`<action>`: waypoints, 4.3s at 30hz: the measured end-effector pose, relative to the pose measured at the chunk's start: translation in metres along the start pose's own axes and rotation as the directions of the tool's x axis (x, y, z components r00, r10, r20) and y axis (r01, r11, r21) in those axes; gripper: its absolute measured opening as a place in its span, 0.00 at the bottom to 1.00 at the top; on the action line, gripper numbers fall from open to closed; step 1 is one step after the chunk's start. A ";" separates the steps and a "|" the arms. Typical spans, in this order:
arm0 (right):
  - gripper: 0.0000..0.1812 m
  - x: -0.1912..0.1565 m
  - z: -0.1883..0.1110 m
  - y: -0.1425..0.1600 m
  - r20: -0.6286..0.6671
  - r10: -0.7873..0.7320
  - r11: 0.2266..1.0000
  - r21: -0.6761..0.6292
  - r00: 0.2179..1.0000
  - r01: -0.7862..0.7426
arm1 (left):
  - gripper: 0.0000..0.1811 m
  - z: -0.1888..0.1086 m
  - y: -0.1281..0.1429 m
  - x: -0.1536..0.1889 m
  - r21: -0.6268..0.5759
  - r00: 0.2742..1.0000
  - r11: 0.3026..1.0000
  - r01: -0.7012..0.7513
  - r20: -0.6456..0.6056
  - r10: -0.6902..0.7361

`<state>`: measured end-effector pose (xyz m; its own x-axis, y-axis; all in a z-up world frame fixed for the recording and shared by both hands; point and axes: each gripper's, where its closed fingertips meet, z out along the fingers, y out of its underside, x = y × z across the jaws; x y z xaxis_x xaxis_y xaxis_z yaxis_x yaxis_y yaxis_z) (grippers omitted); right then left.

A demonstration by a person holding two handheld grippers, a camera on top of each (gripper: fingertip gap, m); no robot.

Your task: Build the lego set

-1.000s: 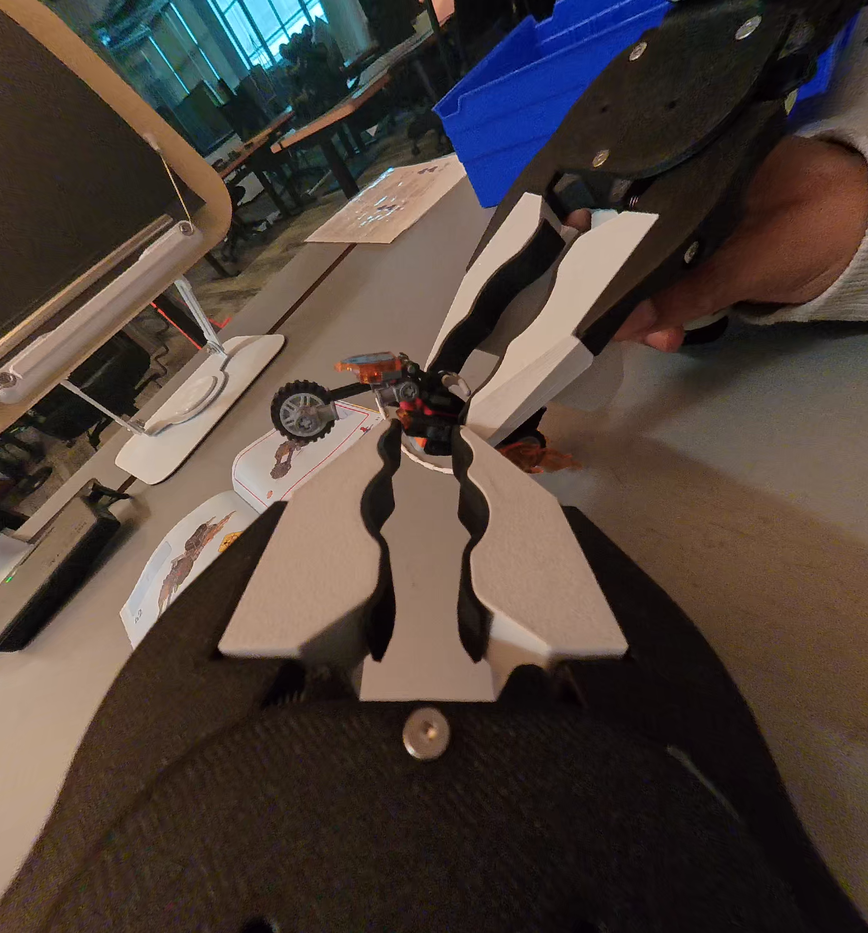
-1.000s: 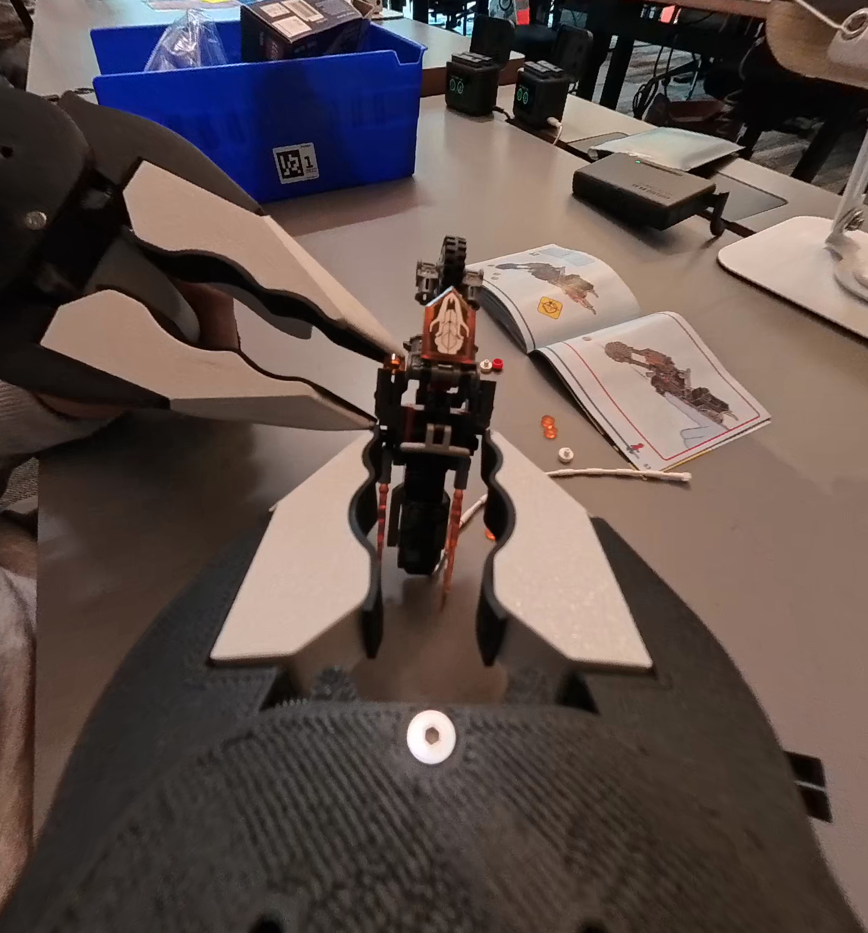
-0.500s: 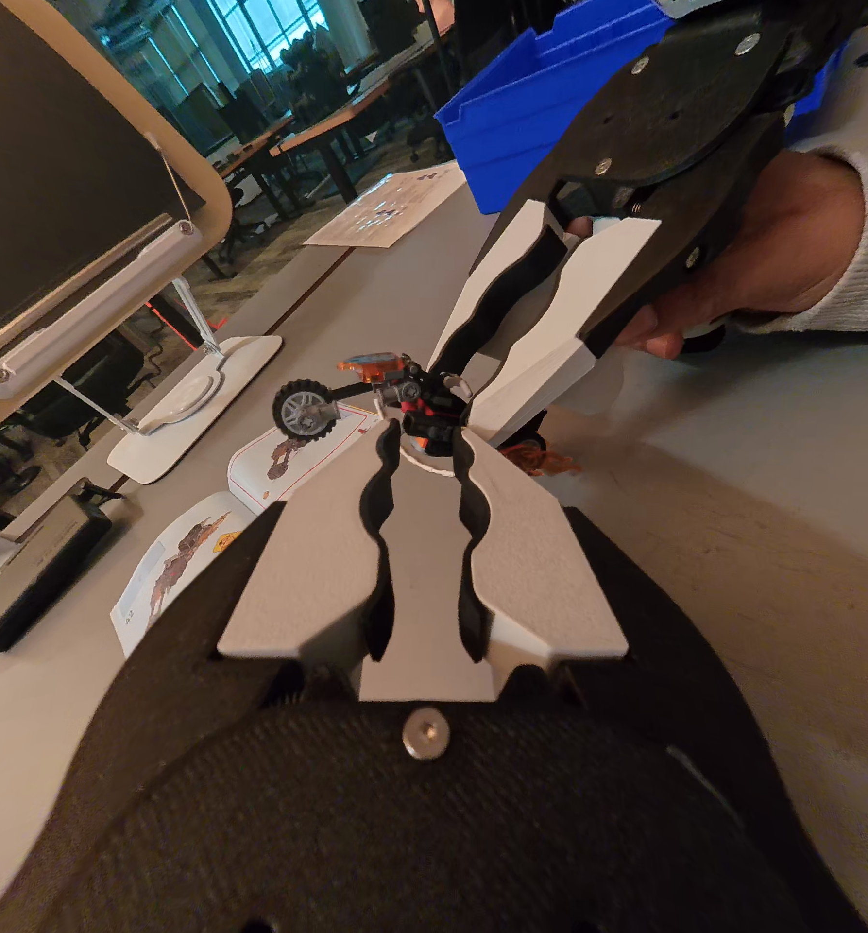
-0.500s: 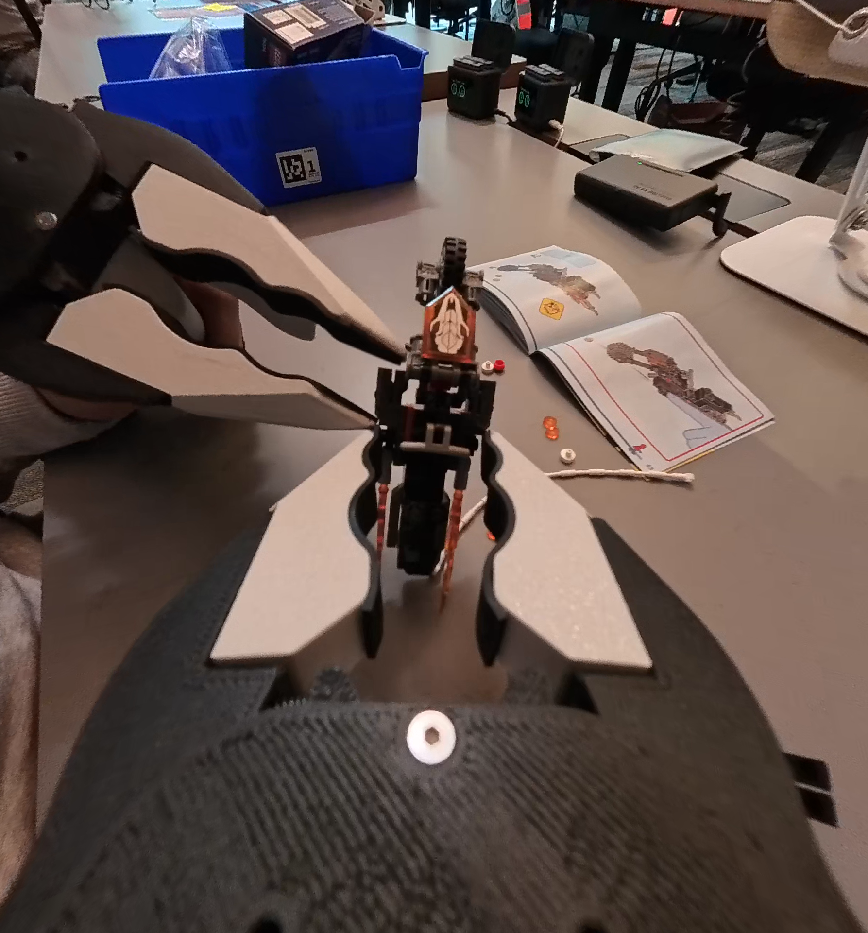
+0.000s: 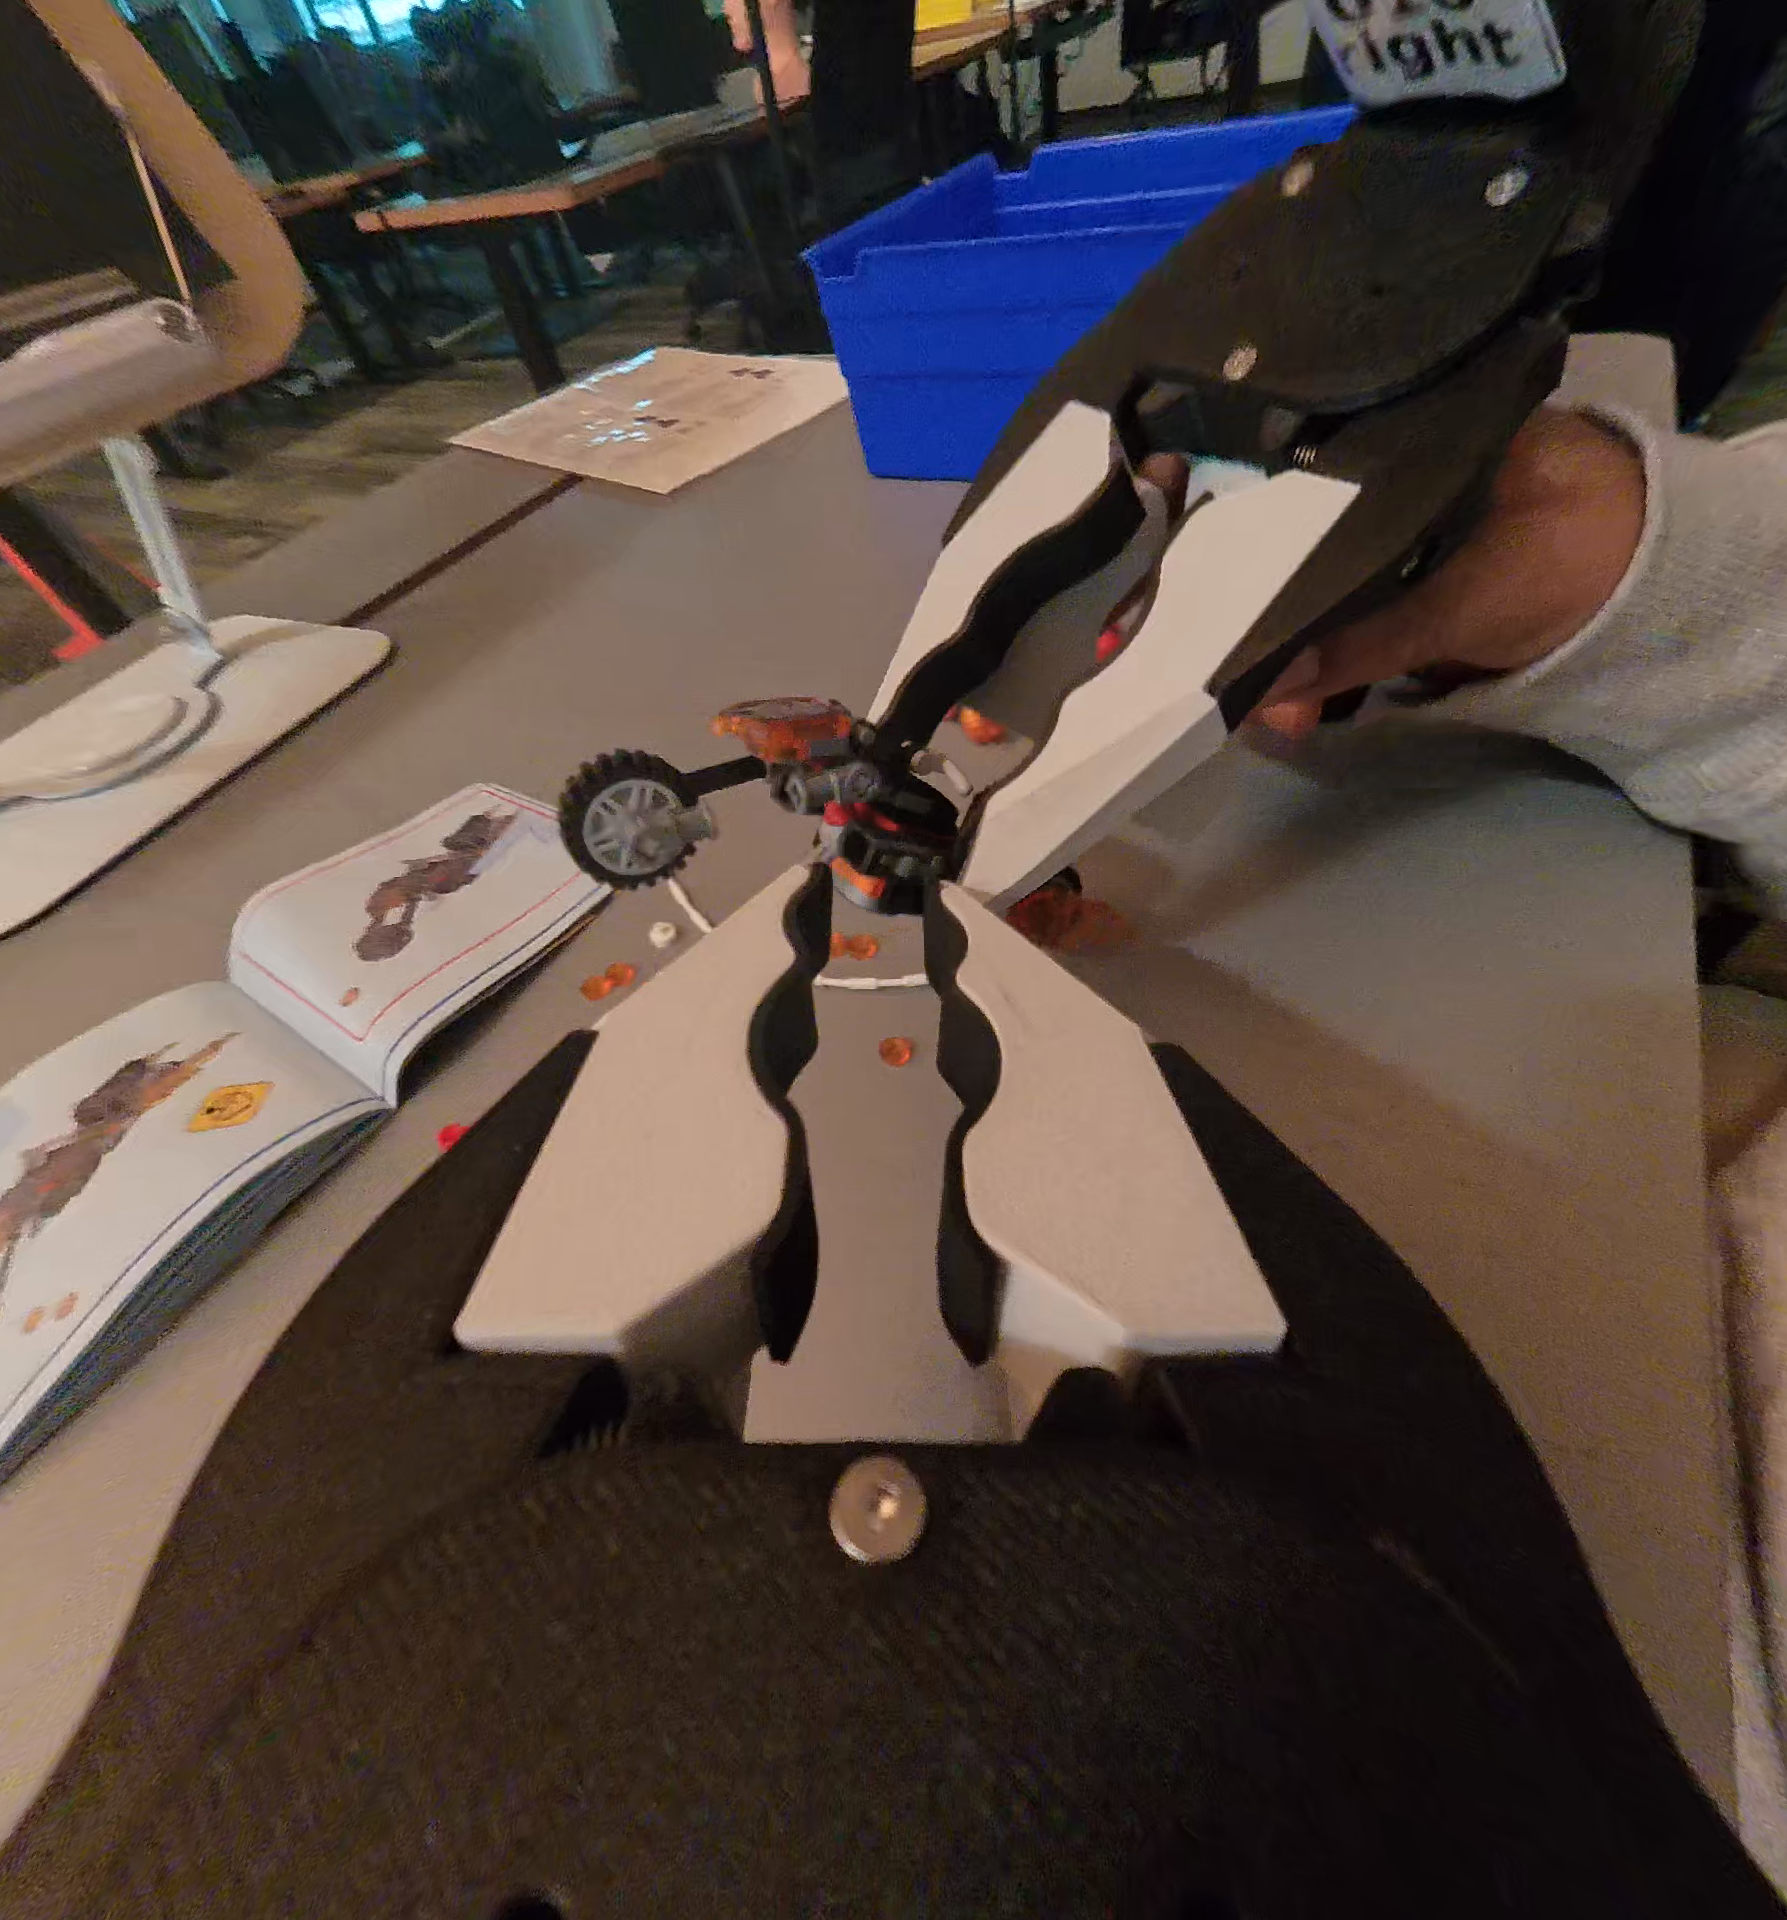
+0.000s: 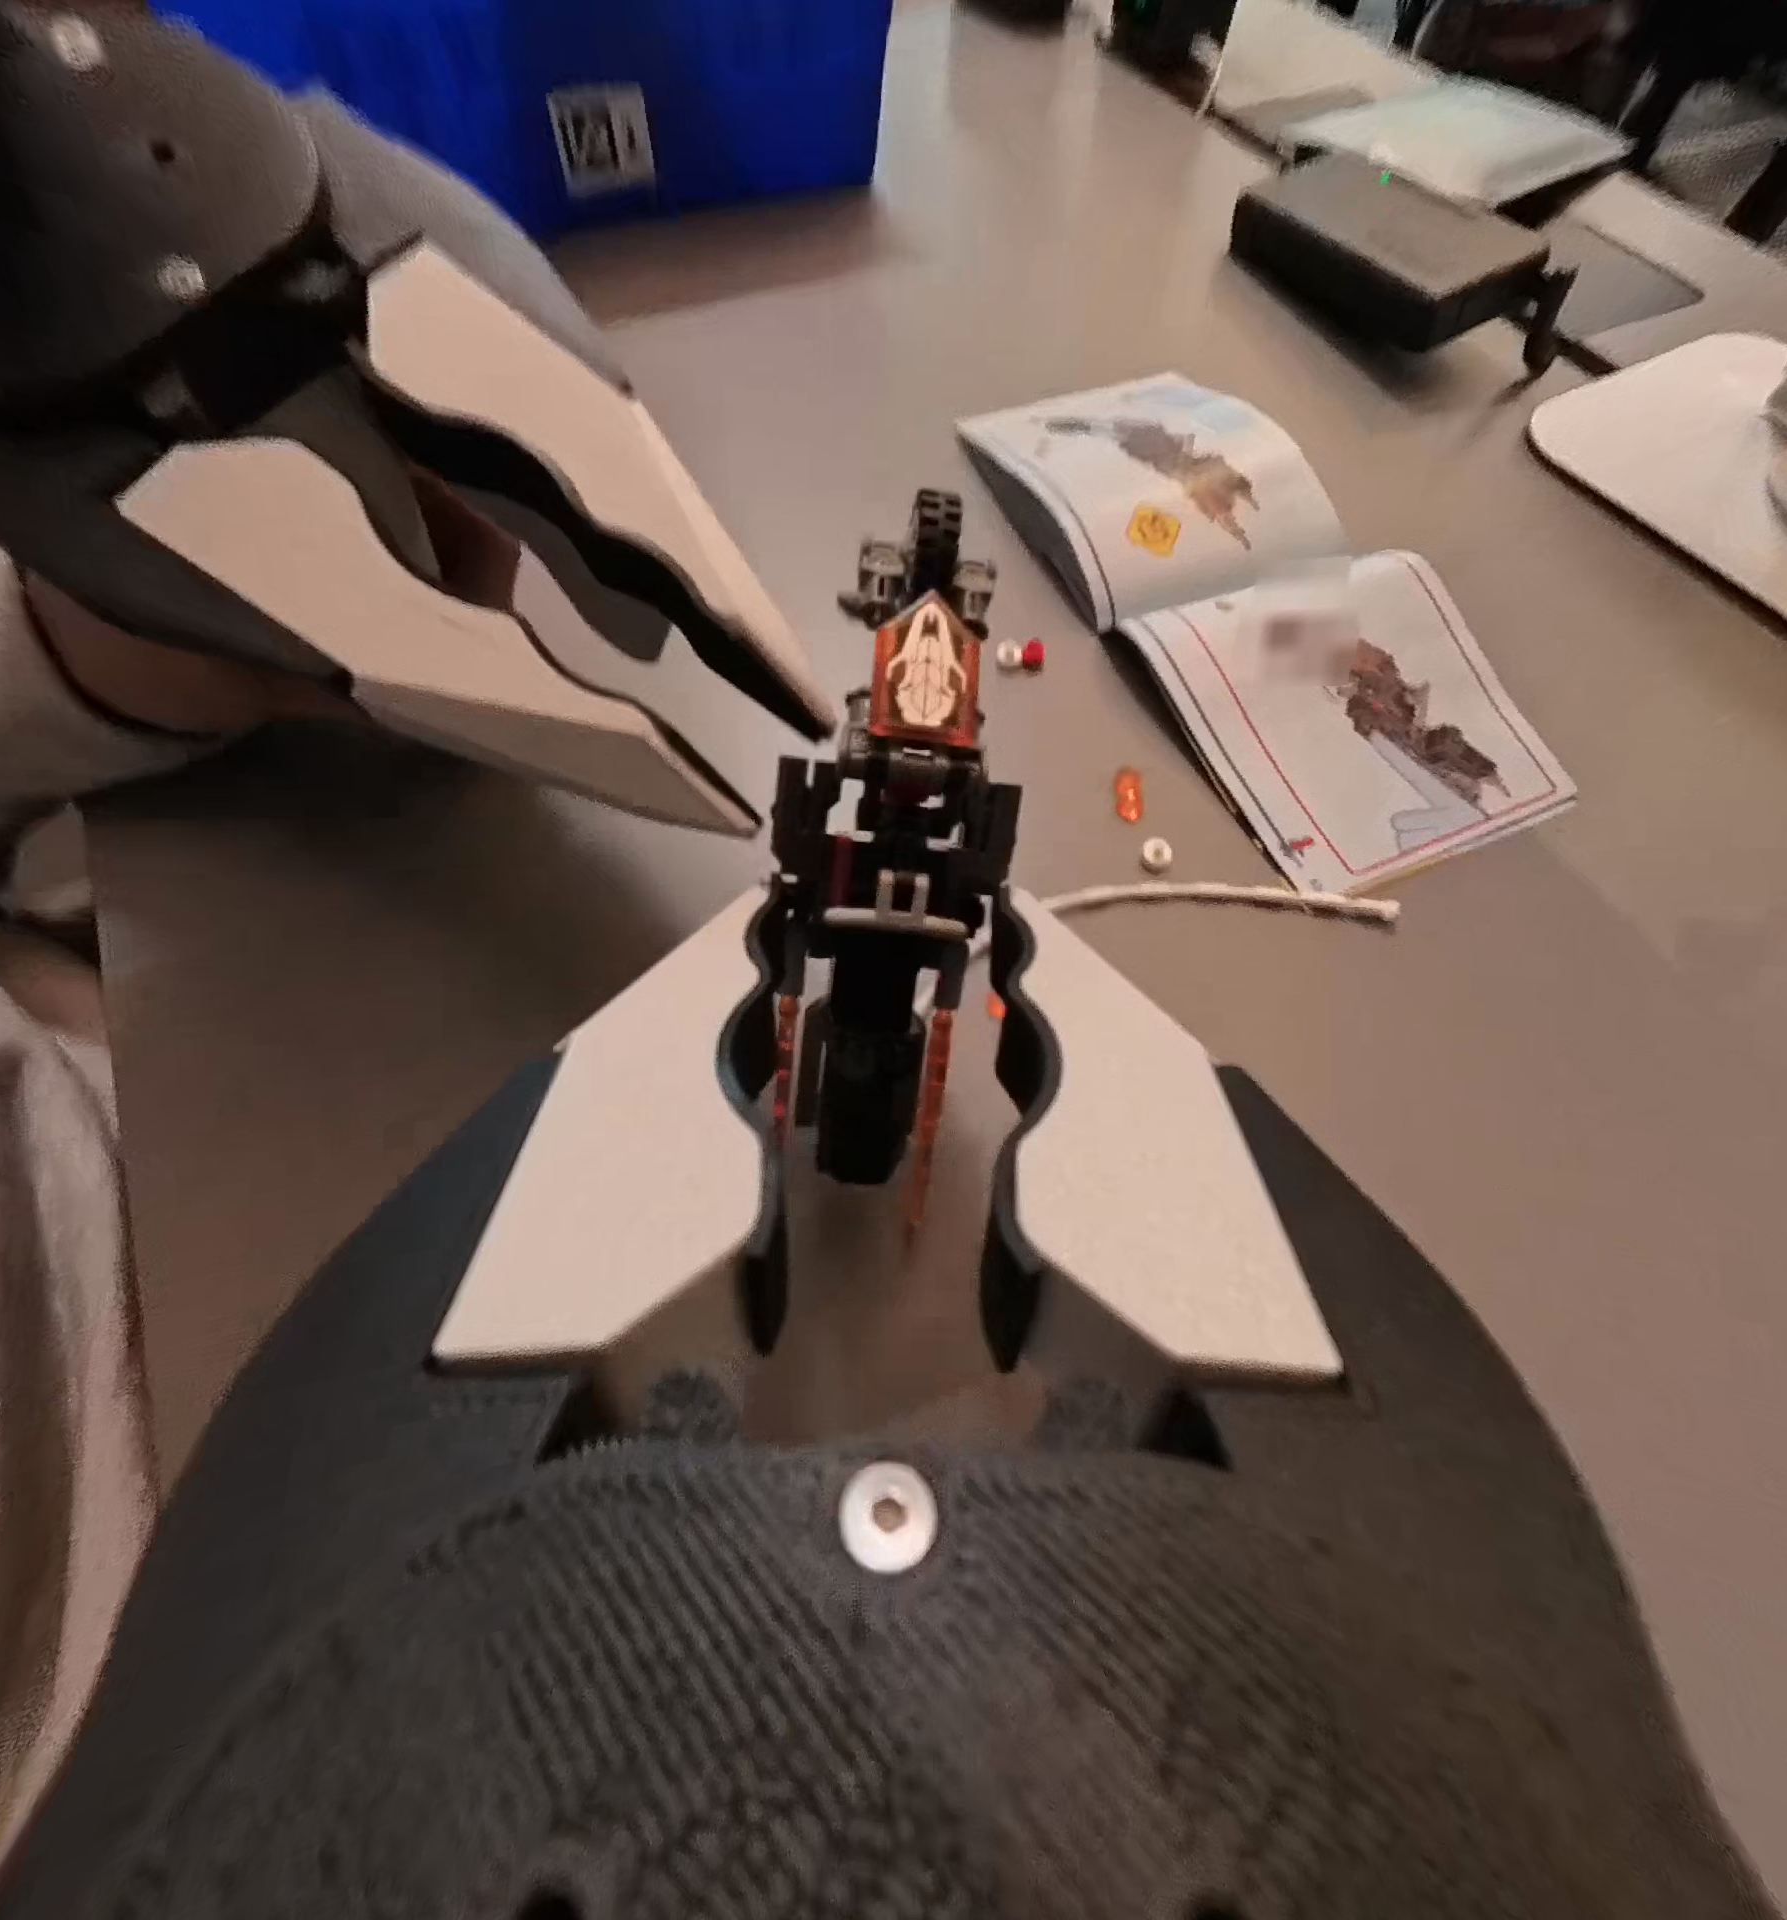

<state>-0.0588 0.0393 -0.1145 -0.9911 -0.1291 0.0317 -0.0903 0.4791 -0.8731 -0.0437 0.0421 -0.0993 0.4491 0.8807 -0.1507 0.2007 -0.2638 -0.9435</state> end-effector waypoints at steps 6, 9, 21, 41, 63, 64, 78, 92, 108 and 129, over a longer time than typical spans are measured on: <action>0.21 -0.003 -0.034 0.036 0.012 -0.100 0.942 -0.322 0.995 0.098 | 0.08 0.005 -0.003 0.026 -0.003 0.995 0.998 -0.065 -0.078 0.065; 0.21 -0.014 -0.041 0.053 0.074 -0.076 0.906 -0.411 0.994 0.100 | 0.08 0.012 0.000 0.045 -0.027 0.983 0.989 -0.143 -0.116 0.139; 0.25 -0.017 -0.032 0.076 0.176 -0.033 0.913 -0.394 0.984 0.101 | 0.06 0.021 0.015 0.076 -0.095 0.951 0.965 -0.246 -0.214 0.222; 0.23 -0.019 -0.021 0.073 0.236 0.035 0.948 -0.314 0.971 0.042 | 0.07 0.033 0.040 0.077 -0.215 0.859 0.832 -0.512 -0.136 0.494; 0.23 -0.018 -0.019 0.072 0.241 0.058 0.954 -0.298 0.969 0.016 | 0.00 0.035 0.056 0.082 -0.279 0.855 0.809 -0.518 -0.191 0.482; 0.23 -0.018 -0.019 0.072 0.241 0.058 0.955 -0.297 0.969 0.017 | 0.00 0.034 0.054 0.082 -0.271 0.853 0.809 -0.522 -0.186 0.488; 0.27 -0.011 -0.028 0.067 0.239 0.028 0.968 -0.249 0.971 0.033 | 0.01 0.032 0.041 0.073 -0.225 0.880 0.851 -0.475 -0.133 0.456; 0.27 -0.013 -0.022 0.065 0.243 0.007 0.972 -0.231 0.970 0.051 | 0.09 0.024 0.031 0.053 -0.199 0.963 0.944 -0.263 -0.112 0.245; 0.25 -0.013 -0.026 0.067 0.231 -0.021 0.965 -0.250 0.973 0.080 | 0.08 0.027 0.044 0.053 -0.283 0.965 0.924 -0.257 -0.132 0.228; 0.20 -0.015 -0.022 0.062 0.231 0.009 0.967 -0.250 0.973 0.050 | 0.18 0.024 0.041 0.060 -0.370 0.910 0.903 0.219 -0.257 -0.326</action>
<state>-0.0520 0.0905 -0.1585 -0.9426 -0.3217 -0.0894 -0.1617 0.6739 -0.7209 -0.0290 0.0936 -0.1545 0.5669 0.7861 0.2463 0.6017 -0.1909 -0.7756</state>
